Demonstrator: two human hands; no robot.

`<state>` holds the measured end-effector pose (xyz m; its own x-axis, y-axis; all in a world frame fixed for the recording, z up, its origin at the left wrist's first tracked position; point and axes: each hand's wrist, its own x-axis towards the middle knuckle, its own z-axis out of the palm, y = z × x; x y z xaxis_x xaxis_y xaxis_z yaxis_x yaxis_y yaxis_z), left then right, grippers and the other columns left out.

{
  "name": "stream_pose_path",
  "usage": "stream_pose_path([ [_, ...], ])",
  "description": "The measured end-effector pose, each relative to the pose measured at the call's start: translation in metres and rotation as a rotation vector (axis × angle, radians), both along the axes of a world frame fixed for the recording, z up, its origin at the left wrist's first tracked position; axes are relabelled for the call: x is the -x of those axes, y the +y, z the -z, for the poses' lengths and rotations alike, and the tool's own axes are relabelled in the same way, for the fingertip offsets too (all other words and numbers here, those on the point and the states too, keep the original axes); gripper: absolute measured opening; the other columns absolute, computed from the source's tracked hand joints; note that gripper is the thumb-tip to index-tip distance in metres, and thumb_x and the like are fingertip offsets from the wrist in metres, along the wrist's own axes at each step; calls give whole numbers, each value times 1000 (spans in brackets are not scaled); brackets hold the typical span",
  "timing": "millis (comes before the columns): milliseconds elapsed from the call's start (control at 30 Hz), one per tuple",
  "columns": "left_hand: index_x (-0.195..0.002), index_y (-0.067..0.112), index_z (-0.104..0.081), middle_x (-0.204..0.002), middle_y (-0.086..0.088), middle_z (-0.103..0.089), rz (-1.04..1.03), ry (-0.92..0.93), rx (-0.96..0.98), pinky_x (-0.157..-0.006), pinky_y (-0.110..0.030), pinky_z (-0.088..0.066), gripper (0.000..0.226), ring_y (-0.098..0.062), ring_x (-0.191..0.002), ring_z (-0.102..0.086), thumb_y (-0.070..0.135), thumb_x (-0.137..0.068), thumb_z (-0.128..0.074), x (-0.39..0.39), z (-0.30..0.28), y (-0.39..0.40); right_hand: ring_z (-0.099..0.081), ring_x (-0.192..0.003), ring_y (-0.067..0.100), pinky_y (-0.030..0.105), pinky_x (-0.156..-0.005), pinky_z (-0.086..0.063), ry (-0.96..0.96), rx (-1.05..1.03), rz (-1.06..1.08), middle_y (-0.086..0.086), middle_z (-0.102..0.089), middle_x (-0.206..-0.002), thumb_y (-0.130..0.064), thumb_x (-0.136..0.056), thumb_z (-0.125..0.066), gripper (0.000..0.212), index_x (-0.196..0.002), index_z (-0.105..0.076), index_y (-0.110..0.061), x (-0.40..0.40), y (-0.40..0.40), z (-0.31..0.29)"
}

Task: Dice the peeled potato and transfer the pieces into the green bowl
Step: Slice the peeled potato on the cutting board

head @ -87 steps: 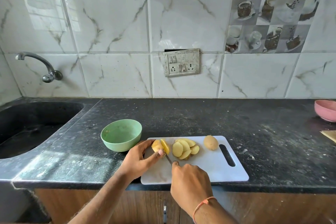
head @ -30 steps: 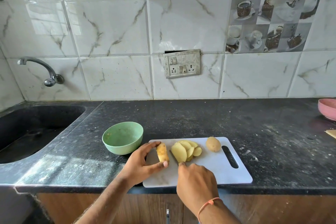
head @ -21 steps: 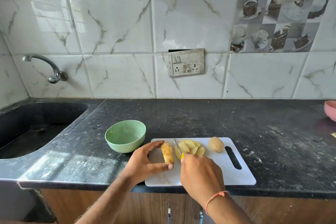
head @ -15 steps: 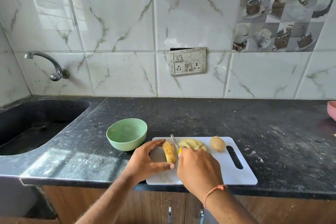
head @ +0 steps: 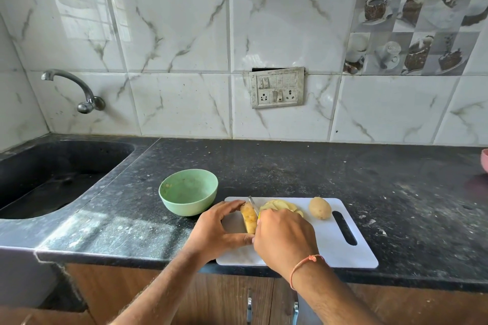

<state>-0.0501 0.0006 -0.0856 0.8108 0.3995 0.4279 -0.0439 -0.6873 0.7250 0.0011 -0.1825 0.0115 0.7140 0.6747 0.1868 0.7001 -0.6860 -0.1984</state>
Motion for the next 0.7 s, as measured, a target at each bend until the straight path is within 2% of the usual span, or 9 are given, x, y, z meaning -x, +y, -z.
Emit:
stream_pose_path([
  [100, -125, 57, -60, -121, 25, -69, -1, 7, -17, -101, -16, -49, 81, 8, -118, -62, 87, -52, -81, 0, -1, 0, -64, -92, 28, 33, -70, -46, -9, 19, 11, 4, -70, -99, -49, -105, -41, 44, -99, -71, -19, -3, 5, -1],
  [200, -131, 45, -66, -125, 25, -68, 12, 21, -26, -104, -17, -47, 88, 10, -121, -60, 85, -54, -83, -1, 1, 3, -66, -99, 31, 36, -78, -50, -19, 41, 4, 6, -72, -102, -49, -105, -41, 44, -99, -72, -19, -7, 11, -1],
  [267, -136, 37, -69, -128, 25, -67, 15, 29, -39, -105, -19, -47, 93, 9, -122, -60, 83, -56, -85, -2, 3, 5, -67, -98, 32, 35, -75, -47, -12, 48, 7, 7, -74, -102, -49, -105, -42, 44, -99, -73, -19, -10, 15, -2],
  [333, -137, 36, -69, -128, 26, -67, 18, 28, -40, -104, -16, -47, 96, 11, -122, -59, 84, -55, -83, -2, 3, 6, -68, -97, 31, 32, -70, -42, 7, 69, 10, 6, -74, -103, -45, -102, -50, 35, -100, -73, -19, -11, 18, -5],
  [433, -137, 36, -69, -126, 27, -67, 23, 26, -42, -101, -11, -44, 96, 12, -120, -59, 84, -55, -84, -1, 1, 4, -68, -102, 30, 31, -70, -41, 29, 113, 10, 7, -74, -108, -33, -95, -65, 19, -105, -72, -19, -11, 21, -14],
  [500, -137, 35, -69, -128, 26, -66, 28, 26, -43, -102, -11, -44, 96, 12, -121, -59, 81, -55, -87, -1, 1, 4, -68, -102, 30, 32, -70, -42, 34, 110, 13, 7, -73, -107, -28, -92, -64, 15, -103, -69, -19, -12, 23, -16],
  [600, -137, 36, -69, -128, 26, -67, 26, 26, -41, -103, -14, -45, 94, 10, -122, -60, 77, -56, -91, -1, 1, 5, -69, -98, 30, 32, -68, -42, 59, 92, 10, 7, -74, -103, -32, -91, -64, 10, -91, -63, -22, -15, 24, -15],
  [700, -137, 38, -69, -128, 26, -67, 33, 23, -36, -104, -17, -46, 92, 7, -123, -60, 75, -56, -93, -1, 2, 5, -69, -99, 31, 33, -70, -45, 49, 87, 2, 7, -74, -104, -34, -92, -64, 15, -99, -67, -21, -17, 23, -14],
])
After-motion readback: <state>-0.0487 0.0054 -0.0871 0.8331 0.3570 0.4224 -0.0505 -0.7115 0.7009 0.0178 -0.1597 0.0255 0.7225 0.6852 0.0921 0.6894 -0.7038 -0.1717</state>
